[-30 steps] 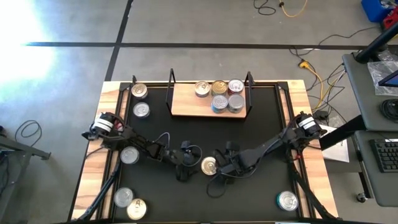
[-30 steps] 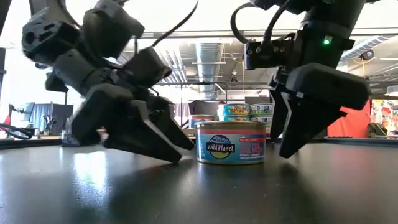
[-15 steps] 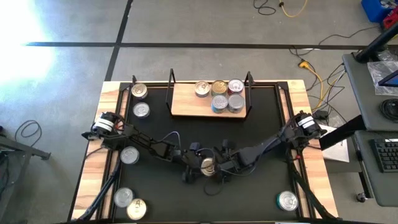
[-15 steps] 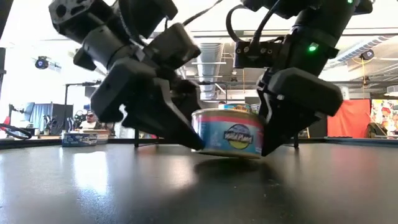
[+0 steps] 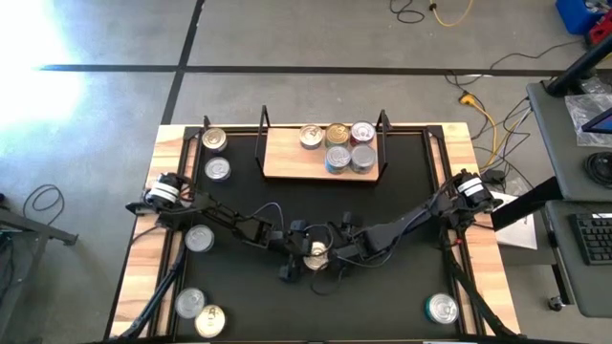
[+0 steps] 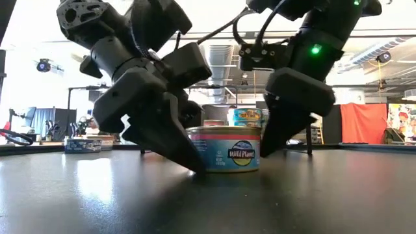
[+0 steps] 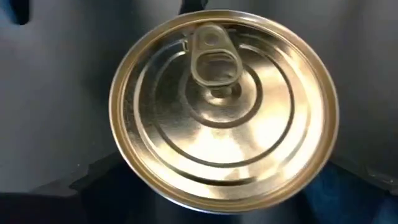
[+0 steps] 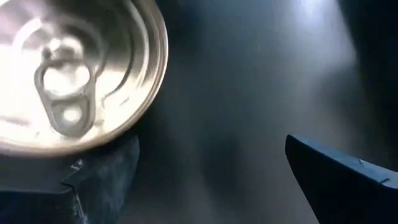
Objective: Stack canned seafood by type on shelf
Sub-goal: Stack the blue-pink tuna can on top of the other blue-pink tuna can on the shelf
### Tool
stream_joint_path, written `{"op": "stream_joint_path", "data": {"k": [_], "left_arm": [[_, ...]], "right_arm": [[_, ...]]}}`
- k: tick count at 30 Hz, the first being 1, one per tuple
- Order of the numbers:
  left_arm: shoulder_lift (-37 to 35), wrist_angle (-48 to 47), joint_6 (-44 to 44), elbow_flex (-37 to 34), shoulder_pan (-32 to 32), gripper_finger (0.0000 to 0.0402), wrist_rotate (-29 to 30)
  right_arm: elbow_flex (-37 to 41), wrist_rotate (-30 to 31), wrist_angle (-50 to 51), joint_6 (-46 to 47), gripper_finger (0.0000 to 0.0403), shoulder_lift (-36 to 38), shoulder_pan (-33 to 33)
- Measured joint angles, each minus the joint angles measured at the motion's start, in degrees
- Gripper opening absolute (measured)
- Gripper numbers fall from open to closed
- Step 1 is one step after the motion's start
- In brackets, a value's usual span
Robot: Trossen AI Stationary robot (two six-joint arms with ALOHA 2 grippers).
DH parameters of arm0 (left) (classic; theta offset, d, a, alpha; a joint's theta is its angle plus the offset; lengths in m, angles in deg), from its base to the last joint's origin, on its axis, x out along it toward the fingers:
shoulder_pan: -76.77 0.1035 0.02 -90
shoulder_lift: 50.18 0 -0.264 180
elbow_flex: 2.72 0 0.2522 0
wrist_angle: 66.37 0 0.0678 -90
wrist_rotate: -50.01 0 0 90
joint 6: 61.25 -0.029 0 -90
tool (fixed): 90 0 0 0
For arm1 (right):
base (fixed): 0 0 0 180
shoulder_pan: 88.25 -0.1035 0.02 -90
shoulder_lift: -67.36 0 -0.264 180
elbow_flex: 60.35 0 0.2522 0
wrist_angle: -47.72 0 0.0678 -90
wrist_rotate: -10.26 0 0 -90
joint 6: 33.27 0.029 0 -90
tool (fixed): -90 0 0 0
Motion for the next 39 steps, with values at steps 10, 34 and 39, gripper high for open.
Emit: {"op": "stream_joint_path", "data": {"k": [10, 34, 39], "left_arm": [[3.17, 1.8, 3.41, 0.08, 0.13, 0.0397, -2.49], [3.92, 12.98, 5.5, -0.3, 4.08, 0.0396, -0.21], [3.12, 10.79, 5.89, -0.22, 4.42, 0.0374, 1.8]], "right_arm": [[0.05, -10.43, 5.78, 2.41, 0.0396, 0.13, -0.14], [0.24, -8.27, -7.25, 2.42, 0.0396, -0.39, 0.63], [-0.94, -11.01, -0.58, 2.97, 0.0396, 1.44, 0.54]]}}
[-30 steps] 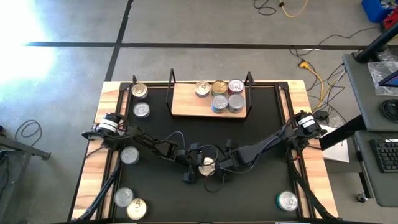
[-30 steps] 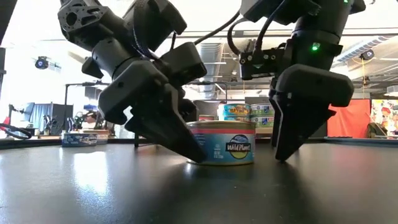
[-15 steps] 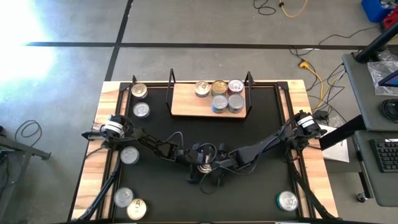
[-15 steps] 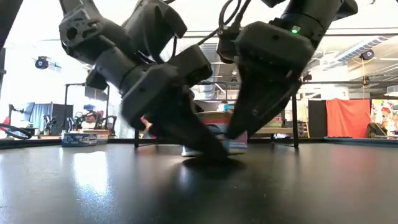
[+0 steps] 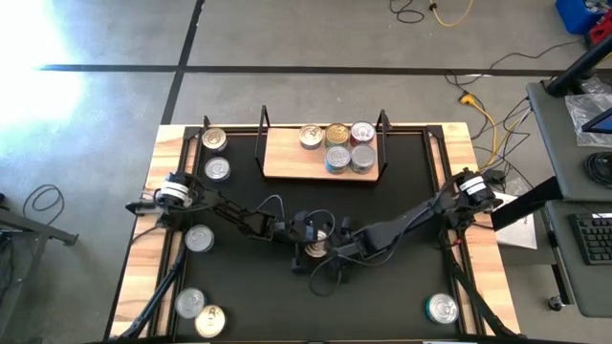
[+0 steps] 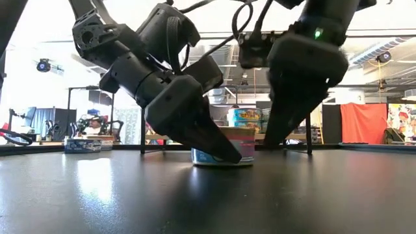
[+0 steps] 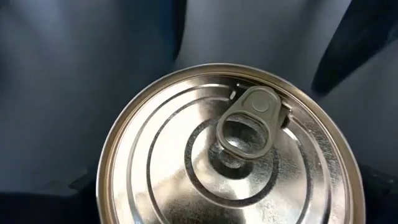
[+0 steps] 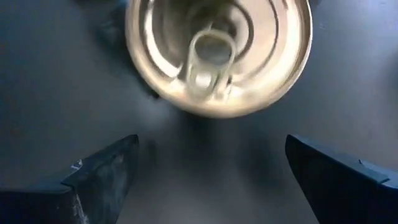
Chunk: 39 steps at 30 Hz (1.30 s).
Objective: Stack canned seafood by type on shelf
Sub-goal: Stack the blue-pink tuna can on top of the other blue-pink tuna can on the shelf
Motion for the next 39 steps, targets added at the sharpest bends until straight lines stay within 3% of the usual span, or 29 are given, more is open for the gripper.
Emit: {"op": "stream_joint_path", "data": {"k": [9, 12, 22, 24, 27, 30, 39], "left_arm": [[-7.52, -18.97, -0.89, 5.63, 0.9, 0.0377, 4.32], [-9.6, -25.21, -3.51, 9.02, 2.55, 0.0375, 4.01], [-14.63, -41.05, -10.29, 23.68, 14.17, 0.0374, 4.21], [-14.94, -43.84, -9.62, 26.97, 17.49, 0.0374, 4.65], [-14.82, -45.73, -9.82, 29.87, 21.71, 0.0374, 4.64], [-14.66, -45.73, -11.49, 30.47, 25.07, 0.0374, 2.3], [-14.64, -46.9, -20.11, 30.14, 34.5, 0.0374, -7.91]], "right_arm": [[-0.54, 2.47, 10.77, -0.86, 0.0396, 9.63, 1.17], [-0.25, 6.05, 10.29, -1.58, 0.0395, 14.71, 3.02], [-0.22, 9.71, 3.28, -11.1, 0.0395, 30.18, 13.05], [-0.17, 8.95, 3.36, -11.54, 0.0395, 30.78, 15.97], [-1.73, 0.58, 3.28, -11.49, 0.0392, 30.97, 20.52], [-4.17, -5.43, 3.59, -10.6, 0.0373, 30.28, 24.18], [-11.37, -5.9, 10.33, -11.13, 0.0259, 24.8, 36.27]]}}
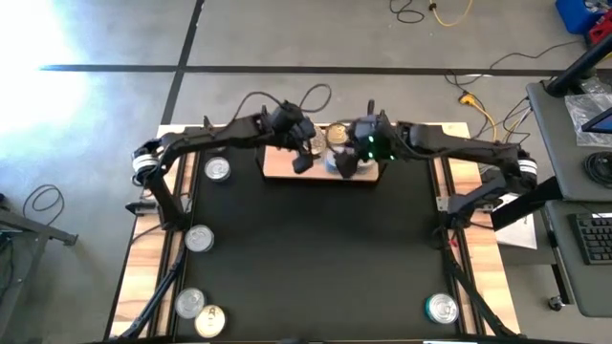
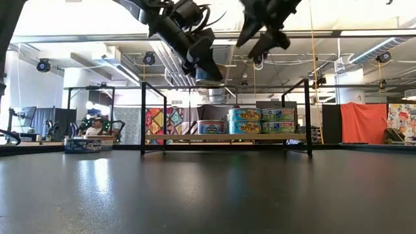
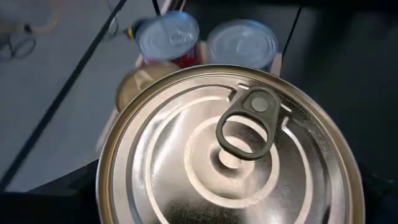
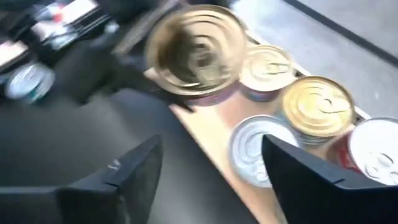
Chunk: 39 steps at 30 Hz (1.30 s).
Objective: Stack canned seafood by type on shelf
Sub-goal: Stack the blue-pink tuna can on top of the other blue-pink tuna can on the shelf
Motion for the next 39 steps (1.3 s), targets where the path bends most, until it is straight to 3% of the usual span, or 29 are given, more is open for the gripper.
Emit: {"op": "stream_joint_path", "data": {"k": [6, 9, 14, 19, 24, 30, 36, 39], "left_arm": [[1.51, 3.52, -4.7, 0.03, 6.98, 0.0374, -7.29], [2.68, 3.59, -6.49, 0.02, 10.02, 0.0374, -9.56], [5.23, 3.61, -8.68, 0.0, 12.62, 0.0374, -10.86], [8.18, 5.59, -10.43, 0.78, 13.54, 0.0374, -12.05], [11.44, 5.95, -9.05, 4.18, 13.85, 0.0374, -13.39], [14.12, 4.15, -7.42, 5.49, 14.57, 0.0375, -17.02], [13.9, 4.55, -14.17, 5.57, 16.63, 0.0376, -23.33], [14.02, 6.23, -12.95, 5.6, 17.53, 0.038, -26.95]], "right_arm": [[-5.6, -7.19, -0.33, 4.79, 0.0197, -6.51, 8.36], [-9.73, -7.95, -0.71, 4.62, 0.0174, -10.94, 11.59], [-16.25, -9.71, -3.18, 4.89, 0.0143, -18.56, 14.33], [-23.63, -17.2, -3.36, 5.54, 0.0122, -25.76, 14.68], [-31.14, -19.34, -1.42, 3.91, 0.0107, -30.83, 15.22], [-38.8, -21.31, 7.59, 3.31, 0.0101, -36.55, 17.7], [-39.45, -21.14, 12.7, -0.77, 0.0114, -37.67, 18.94], [-39.43, -21.08, 12.94, -3.21, 0.0119, -37.38, 19.03]]}}
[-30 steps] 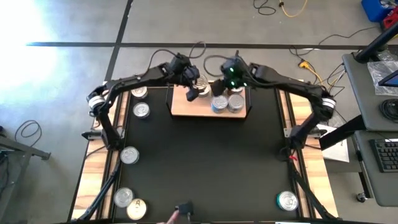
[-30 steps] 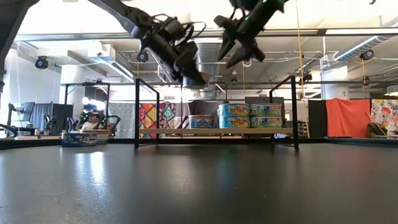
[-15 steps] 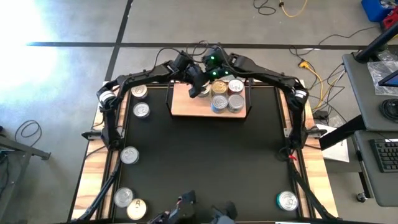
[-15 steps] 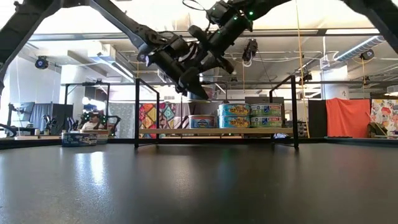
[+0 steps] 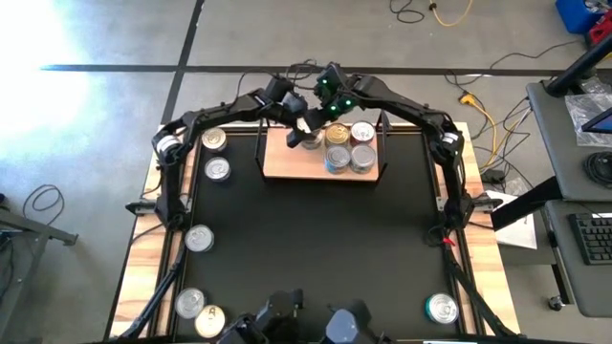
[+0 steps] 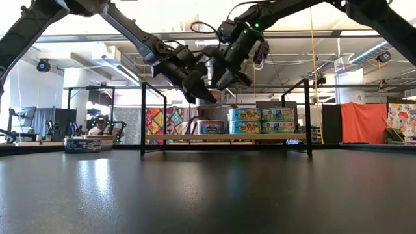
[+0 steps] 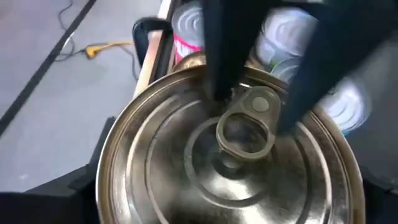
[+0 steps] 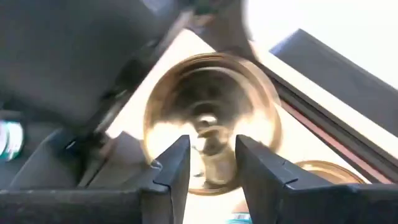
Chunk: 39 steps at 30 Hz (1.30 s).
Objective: Stack canned seafood by type on shelf
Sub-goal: Stack the blue-pink tuna can on top of the other blue-pink tuna can on the shelf
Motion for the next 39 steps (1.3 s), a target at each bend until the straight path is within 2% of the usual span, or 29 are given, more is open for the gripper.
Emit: {"op": "stream_joint_path", "data": {"k": [6, 9, 14, 19, 24, 26, 31, 34, 39], "left_arm": [[1.61, -1.7, -3.39, 0.02, 0.23, 0.0383, -2.06], [1.94, -1.74, -7.0, 0.02, 0.23, 0.0383, -2.34], [3.55, -1.69, -2.83, 0.02, 0.21, 0.0384, 0.83], [4.22, -1.0, 0.38, 0.02, 0.11, 0.0384, 4.36], [4.23, 0.08, 2.18, 0.02, -0.43, 0.0384, 5.21], [4.23, 0.38, 3.02, 0.02, -0.85, 0.0384, 5.2], [4.41, 1.21, 4.28, 0.02, -1.68, 0.0384, 5.42], [4.6, 1.22, 5.84, 0.02, -1.76, 0.0384, 5.99], [4.6, 1.27, 6.61, 0.02, -2.07, 0.0384, 6.81]], "right_arm": [[0.04, 0.34, -1.0, -10.12, 0.0122, 0.08, -0.15], [0.04, -2.11, -0.6, -16.72, 0.012, 0.15, 0.04], [0.04, -3.49, -0.42, -26.14, 0.0112, 0.15, 0.44], [0.27, -3.45, -1.39, -29.91, 0.0101, -0.16, 1.19], [0.33, -3.6, -3.46, -34.03, 0.0081, -0.18, 1.45], [0.37, -5.3, -3.46, -34.16, 0.0069, -0.18, 1.93], [0.79, -14.55, -3.13, -35.91, 0.0034, -0.18, 4.49], [2.28, -15.41, -5.59, -40.44, 0.0014, -0.18, 5.55], [7.06, -17.01, -15.14, -43.53, 0.0012, -0.18, 7.78]]}}
